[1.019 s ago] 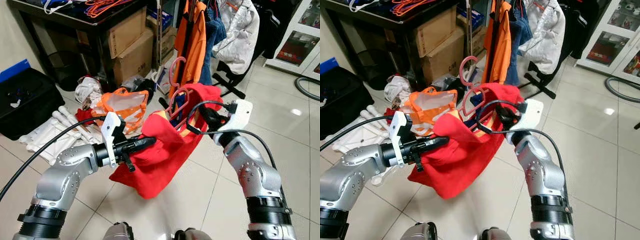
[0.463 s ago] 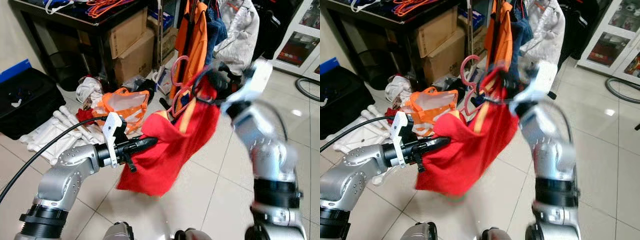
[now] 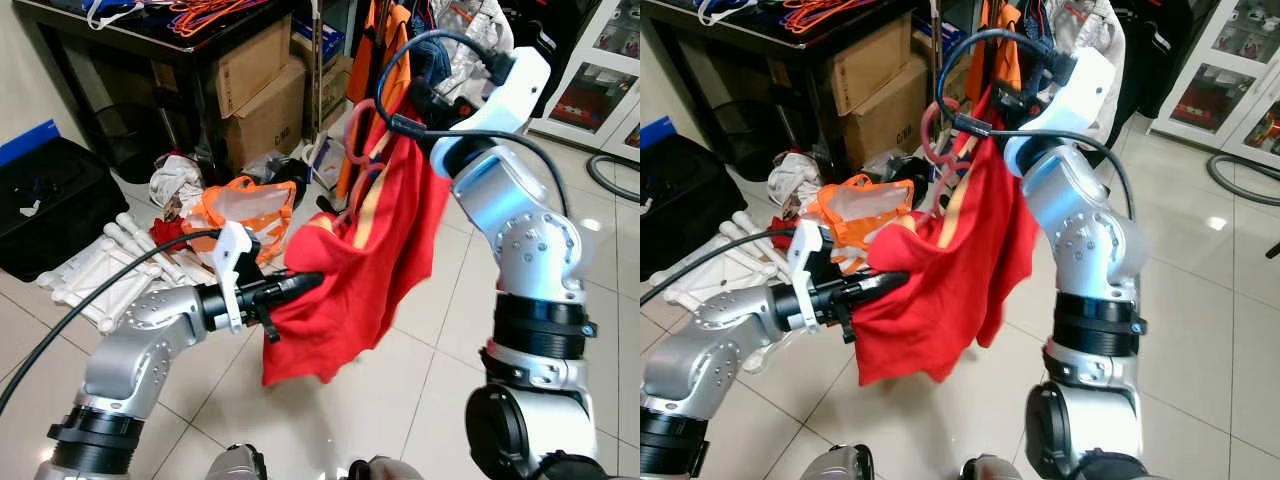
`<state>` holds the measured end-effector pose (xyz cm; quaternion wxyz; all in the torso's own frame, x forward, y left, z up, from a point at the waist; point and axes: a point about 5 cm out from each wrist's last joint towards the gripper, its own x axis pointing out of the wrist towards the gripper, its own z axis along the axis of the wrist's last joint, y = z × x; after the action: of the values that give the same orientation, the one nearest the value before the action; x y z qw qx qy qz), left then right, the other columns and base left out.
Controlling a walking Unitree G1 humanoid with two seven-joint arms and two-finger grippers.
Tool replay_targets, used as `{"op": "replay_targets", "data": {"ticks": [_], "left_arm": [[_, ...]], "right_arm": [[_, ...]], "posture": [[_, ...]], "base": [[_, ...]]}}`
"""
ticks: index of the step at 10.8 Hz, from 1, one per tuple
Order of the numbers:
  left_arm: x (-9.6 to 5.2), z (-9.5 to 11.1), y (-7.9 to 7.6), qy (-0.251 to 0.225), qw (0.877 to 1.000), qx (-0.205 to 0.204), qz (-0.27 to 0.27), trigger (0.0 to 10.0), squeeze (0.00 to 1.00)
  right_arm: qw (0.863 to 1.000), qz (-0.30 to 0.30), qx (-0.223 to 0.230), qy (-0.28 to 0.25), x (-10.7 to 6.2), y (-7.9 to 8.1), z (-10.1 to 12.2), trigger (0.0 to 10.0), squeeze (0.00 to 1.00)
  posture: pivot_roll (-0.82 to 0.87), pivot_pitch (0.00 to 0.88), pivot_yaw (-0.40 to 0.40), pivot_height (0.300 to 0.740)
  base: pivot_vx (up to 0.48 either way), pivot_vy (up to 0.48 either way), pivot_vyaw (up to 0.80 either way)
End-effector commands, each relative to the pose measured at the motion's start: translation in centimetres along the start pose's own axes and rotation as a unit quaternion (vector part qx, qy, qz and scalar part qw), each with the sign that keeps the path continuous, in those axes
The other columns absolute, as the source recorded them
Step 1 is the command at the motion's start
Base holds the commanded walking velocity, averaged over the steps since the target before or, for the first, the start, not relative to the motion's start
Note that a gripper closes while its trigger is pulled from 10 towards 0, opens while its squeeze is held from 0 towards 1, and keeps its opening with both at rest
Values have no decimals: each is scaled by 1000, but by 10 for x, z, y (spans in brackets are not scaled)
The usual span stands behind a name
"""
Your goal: Hang hanger
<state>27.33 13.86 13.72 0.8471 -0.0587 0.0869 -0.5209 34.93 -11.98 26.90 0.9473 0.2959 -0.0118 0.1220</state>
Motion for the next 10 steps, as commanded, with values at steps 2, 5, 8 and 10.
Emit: {"op": "replay_targets", "data": {"ticks": [2, 5, 8, 10], "left_arm": [[5, 1, -4, 2, 1000, 13, -18, 10000, 0], [2, 0, -5, 7, 1000, 14, -15, 10000, 0], [1, -3, -5, 12, 1000, 12, -15, 10000, 0], [0, -5, -4, 16, 1000, 12, -13, 10000, 0]], "right_arm": [[993, -47, -77, 82, -4, -30, -35, 10000, 0], [965, -36, -236, 105, -26, -45, -43, 10000, 0], [963, -41, -265, 4, -35, -54, 30, 10000, 0], [978, 34, -187, 88, -74, -78, 39, 10000, 0]], "posture": [[-147, 95, -43, 740], [-140, 105, -37, 740], [-146, 103, -35, 740], [-156, 95, -38, 740]], "base": [[0, 0, 0], [0, 0, 0], [0, 0, 0], [0, 0, 0]]}}
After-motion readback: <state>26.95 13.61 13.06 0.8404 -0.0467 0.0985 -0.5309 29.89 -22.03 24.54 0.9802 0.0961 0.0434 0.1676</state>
